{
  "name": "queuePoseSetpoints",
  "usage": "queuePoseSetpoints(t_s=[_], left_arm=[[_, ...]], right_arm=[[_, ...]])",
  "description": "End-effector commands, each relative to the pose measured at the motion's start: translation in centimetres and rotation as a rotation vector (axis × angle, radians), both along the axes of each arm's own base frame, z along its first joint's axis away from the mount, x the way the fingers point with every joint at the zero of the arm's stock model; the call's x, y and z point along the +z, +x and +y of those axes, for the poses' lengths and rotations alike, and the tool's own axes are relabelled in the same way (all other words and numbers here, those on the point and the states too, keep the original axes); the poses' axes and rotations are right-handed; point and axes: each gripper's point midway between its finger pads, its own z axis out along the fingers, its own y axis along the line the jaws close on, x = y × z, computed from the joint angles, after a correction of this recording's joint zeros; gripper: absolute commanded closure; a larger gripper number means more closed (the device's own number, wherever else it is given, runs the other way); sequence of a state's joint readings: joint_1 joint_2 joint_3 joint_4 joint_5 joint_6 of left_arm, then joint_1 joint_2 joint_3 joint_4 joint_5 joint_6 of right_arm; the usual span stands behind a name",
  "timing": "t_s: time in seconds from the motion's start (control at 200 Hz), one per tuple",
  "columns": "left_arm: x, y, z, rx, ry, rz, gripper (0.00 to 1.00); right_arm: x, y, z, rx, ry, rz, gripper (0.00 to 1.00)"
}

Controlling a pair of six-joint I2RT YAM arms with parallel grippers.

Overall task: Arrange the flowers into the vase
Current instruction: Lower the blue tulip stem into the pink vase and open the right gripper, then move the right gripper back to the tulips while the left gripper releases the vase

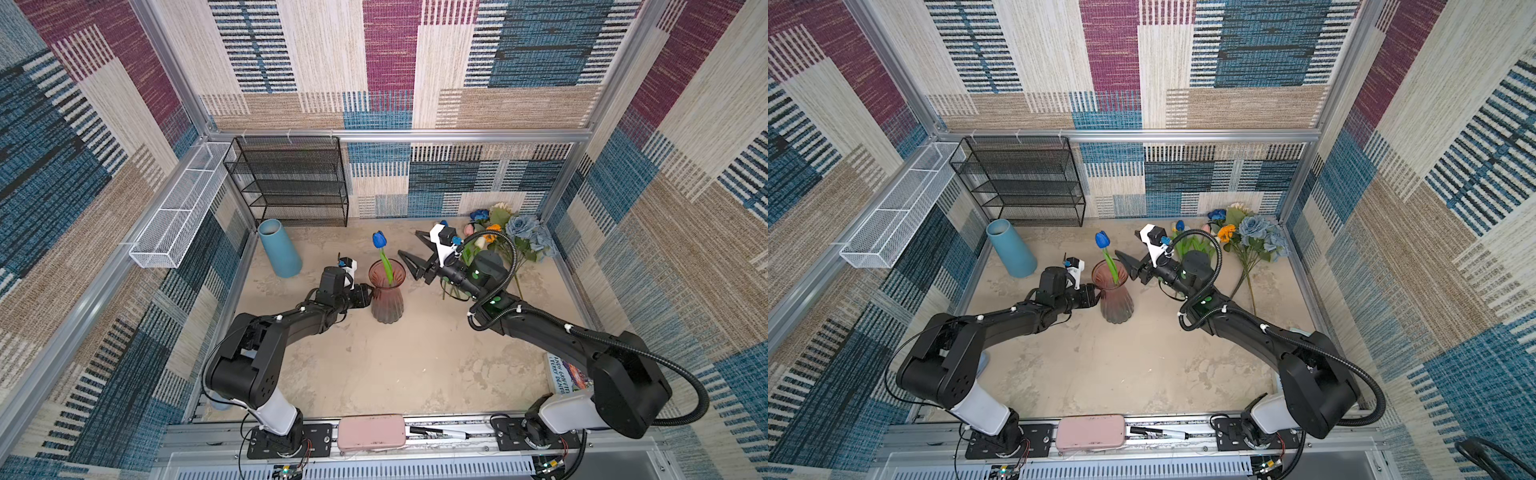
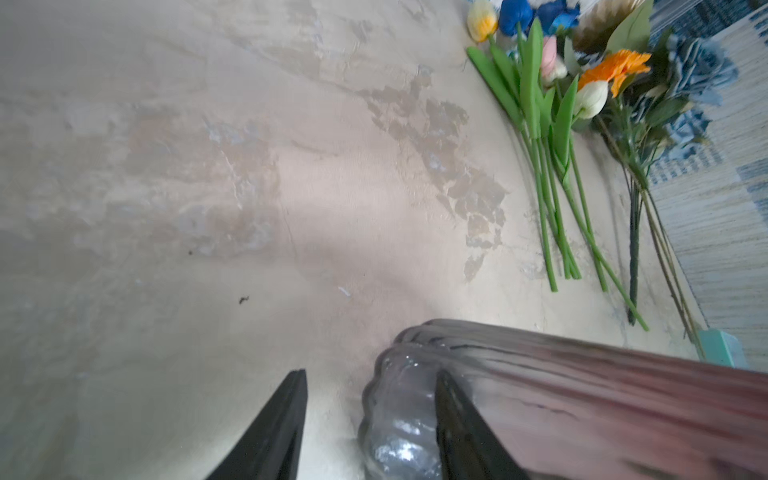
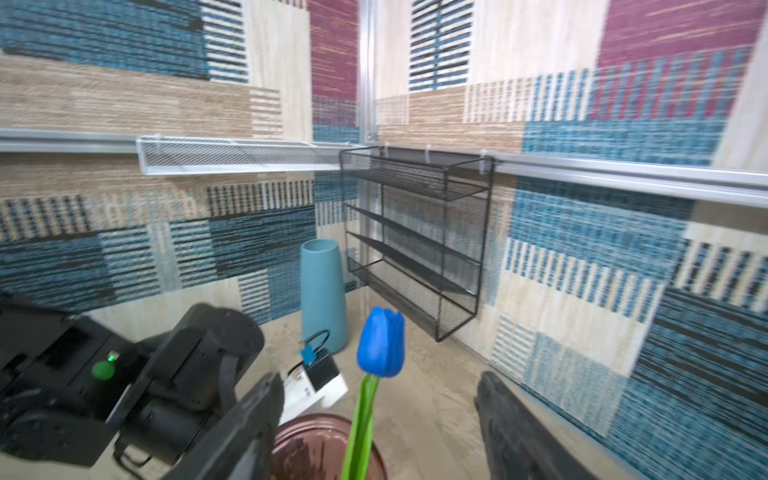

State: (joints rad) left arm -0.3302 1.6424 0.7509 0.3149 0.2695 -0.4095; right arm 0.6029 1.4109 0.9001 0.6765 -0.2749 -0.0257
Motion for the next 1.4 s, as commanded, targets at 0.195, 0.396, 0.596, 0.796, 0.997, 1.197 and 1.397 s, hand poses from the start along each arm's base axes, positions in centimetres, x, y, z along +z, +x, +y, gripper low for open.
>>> queuePoseSetpoints(t_s=[0.195, 0.396, 0.596, 0.796, 0.997, 1.197, 1.397], left_arm=[[-2.4, -0.2, -1.0, 0.004, -0.004, 0.036, 0.47], [-3.2, 0.4, -2.4, 0.006, -0.014, 0.044, 0.48], [-3.4, 0.9, -4.6, -0.025, -0.017, 0.047, 0.48], [-3.5, 1.4, -6.4, -0.057, -0.018, 0.039, 0.50], [-2.5, 1.8, -6.4, -0.052, -0.002, 0.001, 0.49], [0.9, 1.3, -3.8, -0.012, 0.050, -0.099, 0.45], [5.3, -1.0, -2.1, -0.027, 0.082, -0.209, 0.42]], right_arm=[[-2.9, 4.2, -6.1, -0.256, 0.082, 0.236, 0.19], [-8.9, 8.2, -10.3, -0.382, 0.088, 0.457, 0.20], [-16.6, 12.5, -14.1, -0.527, 0.026, 0.705, 0.30], [-23.4, 15.6, -17.2, -0.611, -0.021, 0.918, 0.47], [-27.9, 18.3, -18.5, -0.633, -0.122, 1.042, 0.61], [-29.5, 19.1, -19.7, -0.693, -0.155, 1.089, 0.63], [-31.3, 18.4, -21.1, -0.721, -0.202, 1.128, 0.63]])
